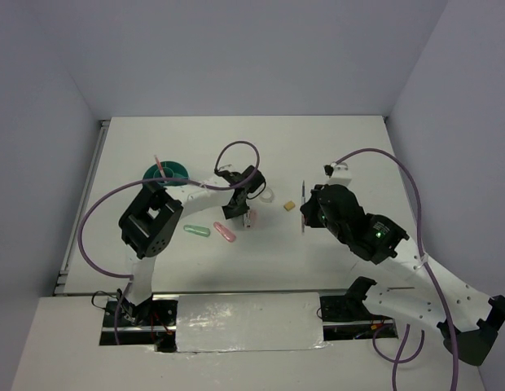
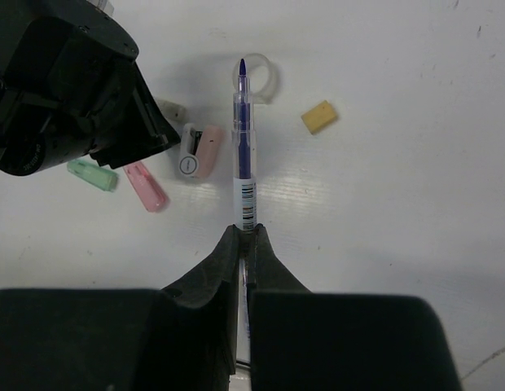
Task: Sort the stationery into containers
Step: Close the pen cap on the pen.
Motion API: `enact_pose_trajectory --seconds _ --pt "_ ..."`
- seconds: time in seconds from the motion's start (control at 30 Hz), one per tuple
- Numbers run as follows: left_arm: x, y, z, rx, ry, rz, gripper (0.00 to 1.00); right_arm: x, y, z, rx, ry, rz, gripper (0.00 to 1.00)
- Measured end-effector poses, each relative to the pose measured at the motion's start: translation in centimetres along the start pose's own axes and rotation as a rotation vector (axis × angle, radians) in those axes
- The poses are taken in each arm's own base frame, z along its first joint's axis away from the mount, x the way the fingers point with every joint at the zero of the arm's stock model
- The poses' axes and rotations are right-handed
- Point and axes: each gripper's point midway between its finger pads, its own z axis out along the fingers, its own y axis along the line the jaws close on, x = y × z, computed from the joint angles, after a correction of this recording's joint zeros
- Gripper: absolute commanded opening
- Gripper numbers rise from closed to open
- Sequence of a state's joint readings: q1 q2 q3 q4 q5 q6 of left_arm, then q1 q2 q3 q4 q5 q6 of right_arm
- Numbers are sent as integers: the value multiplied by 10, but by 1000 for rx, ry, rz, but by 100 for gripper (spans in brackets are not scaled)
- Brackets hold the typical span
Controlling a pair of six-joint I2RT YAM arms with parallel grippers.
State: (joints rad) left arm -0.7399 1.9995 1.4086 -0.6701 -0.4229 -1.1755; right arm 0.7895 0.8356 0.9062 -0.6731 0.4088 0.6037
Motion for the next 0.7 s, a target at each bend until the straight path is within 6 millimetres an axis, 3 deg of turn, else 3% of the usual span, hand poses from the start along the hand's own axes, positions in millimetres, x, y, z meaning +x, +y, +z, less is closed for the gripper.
enact_pose_trajectory --seconds 0.17,0.33,0.43,0.53,0.6,0.7 --pt "1 -1 0 5 -5 -12 0 0 2 -2 -16 -3 4 0" --pt "2 2 -3 29 -13 -23 0 9 14 0 -105 14 -8 0" --pt "8 18 -11 34 -7 -18 0 19 26 2 -200 19 -16 0" --pt "0 28 -39 89 -34 -21 0 30 35 3 -290 16 -9 0" --pt "-17 26 -75 210 -94 -34 0 38 43 2 -373 -2 7 0" --pt "-47 19 -148 488 -224 -59 0 50 57 -5 -510 -21 29 0"
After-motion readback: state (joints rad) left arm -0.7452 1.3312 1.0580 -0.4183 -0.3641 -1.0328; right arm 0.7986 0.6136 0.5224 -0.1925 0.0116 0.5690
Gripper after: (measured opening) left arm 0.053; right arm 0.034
